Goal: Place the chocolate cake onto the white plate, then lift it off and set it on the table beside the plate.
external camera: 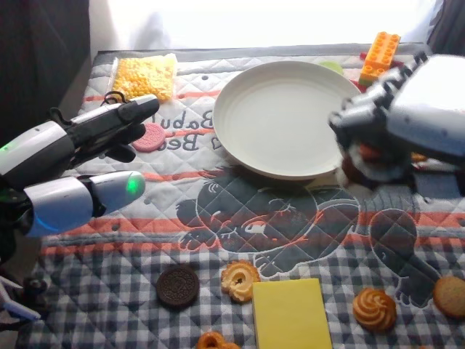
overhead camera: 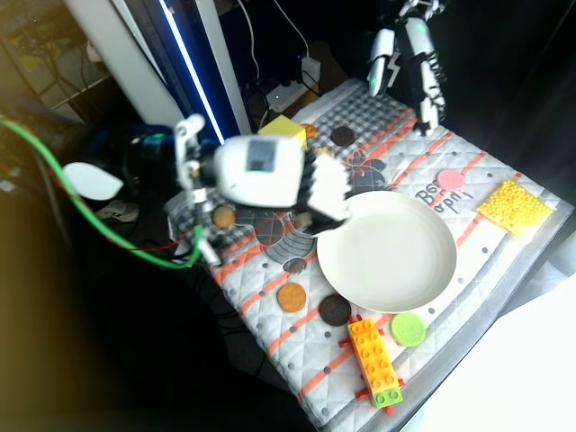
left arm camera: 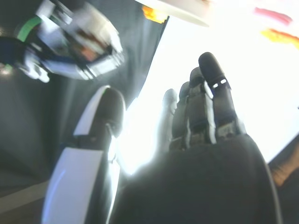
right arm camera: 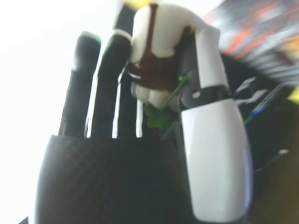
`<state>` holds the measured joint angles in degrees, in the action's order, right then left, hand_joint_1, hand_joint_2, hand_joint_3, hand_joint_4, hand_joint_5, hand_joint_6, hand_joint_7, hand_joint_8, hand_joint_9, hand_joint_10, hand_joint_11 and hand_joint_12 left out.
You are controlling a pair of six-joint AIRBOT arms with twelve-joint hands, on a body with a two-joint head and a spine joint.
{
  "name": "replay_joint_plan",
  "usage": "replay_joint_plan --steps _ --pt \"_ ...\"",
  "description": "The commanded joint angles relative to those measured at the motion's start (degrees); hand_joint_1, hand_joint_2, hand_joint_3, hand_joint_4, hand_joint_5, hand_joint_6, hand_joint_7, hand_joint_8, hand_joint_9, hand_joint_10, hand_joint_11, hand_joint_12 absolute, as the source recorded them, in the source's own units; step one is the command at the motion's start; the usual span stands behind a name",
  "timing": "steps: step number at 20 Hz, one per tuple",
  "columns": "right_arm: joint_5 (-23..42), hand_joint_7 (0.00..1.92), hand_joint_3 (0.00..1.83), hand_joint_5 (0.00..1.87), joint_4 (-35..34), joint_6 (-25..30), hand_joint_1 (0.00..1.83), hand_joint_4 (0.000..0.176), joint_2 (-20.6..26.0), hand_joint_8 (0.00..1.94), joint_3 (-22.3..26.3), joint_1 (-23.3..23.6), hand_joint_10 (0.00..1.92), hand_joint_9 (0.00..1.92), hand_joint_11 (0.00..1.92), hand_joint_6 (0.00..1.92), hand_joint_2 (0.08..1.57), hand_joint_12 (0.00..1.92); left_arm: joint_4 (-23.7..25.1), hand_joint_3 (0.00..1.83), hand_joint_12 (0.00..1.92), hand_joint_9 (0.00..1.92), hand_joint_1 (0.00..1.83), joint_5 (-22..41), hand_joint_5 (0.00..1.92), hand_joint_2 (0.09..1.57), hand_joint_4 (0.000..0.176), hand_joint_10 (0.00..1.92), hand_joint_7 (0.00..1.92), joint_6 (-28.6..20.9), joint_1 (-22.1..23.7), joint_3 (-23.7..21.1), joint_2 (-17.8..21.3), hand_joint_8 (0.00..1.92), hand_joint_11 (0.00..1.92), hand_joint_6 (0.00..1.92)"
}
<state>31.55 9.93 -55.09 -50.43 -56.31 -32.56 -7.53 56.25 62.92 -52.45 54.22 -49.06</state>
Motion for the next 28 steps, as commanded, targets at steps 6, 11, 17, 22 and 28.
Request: replay_joint_plan --steps 6,11,17,22,28 --pt "6.7 0.79 0.0 0.67 -1.5 6.8 1.2 0.0 0.3 1.57 -2.3 -6.3 1.85 0.71 0.79 1.25 1.26 1.92 -0.3 0.0 1.05 0.19 0.69 7.7 0.13 1.35 0.03 0.01 0.08 -0.5 -0.1 -0.3 0.8 0.0 0.0 0.01" --pt "5.8 0.11 0.0 0.04 -3.5 6.8 0.81 0.0 0.5 0.62 -2.7 -8.5 1.08 0.02 0.0 0.43 1.09 1.79 -0.3 0.0 0.97 0.21 0.68 8.2 0.14 1.36 0.037 0.01 0.12 -0.5 -0.1 -0.3 0.8 0.0 0.0 0.01" --pt "14.6 0.0 0.0 0.0 -4.4 6.8 0.66 0.053 7.0 0.0 2.0 -11.1 0.0 0.0 0.0 0.0 1.02 0.36 -0.8 0.0 1.0 0.23 0.74 8.3 0.12 1.35 0.03 0.01 0.13 -0.5 -0.2 -0.2 0.7 0.0 0.0 0.0" --pt "25.5 0.0 0.0 0.0 -6.6 6.8 0.61 0.094 11.0 0.0 5.6 -15.7 0.0 0.0 0.0 0.0 1.02 0.0 -1.0 0.0 0.94 0.19 0.72 9.5 0.11 1.34 0.0 0.0 0.1 -0.5 -0.4 -0.3 0.7 0.0 0.0 0.0" --pt "42.2 0.0 0.01 0.0 -14.1 6.7 0.65 0.036 12.7 0.0 7.6 -24.7 0.0 0.0 0.0 0.0 1.05 0.0 -1.0 0.0 0.58 0.09 0.67 11.9 0.01 1.34 0.039 0.0 0.03 -0.5 -0.5 -0.6 1.0 0.0 0.0 0.0"
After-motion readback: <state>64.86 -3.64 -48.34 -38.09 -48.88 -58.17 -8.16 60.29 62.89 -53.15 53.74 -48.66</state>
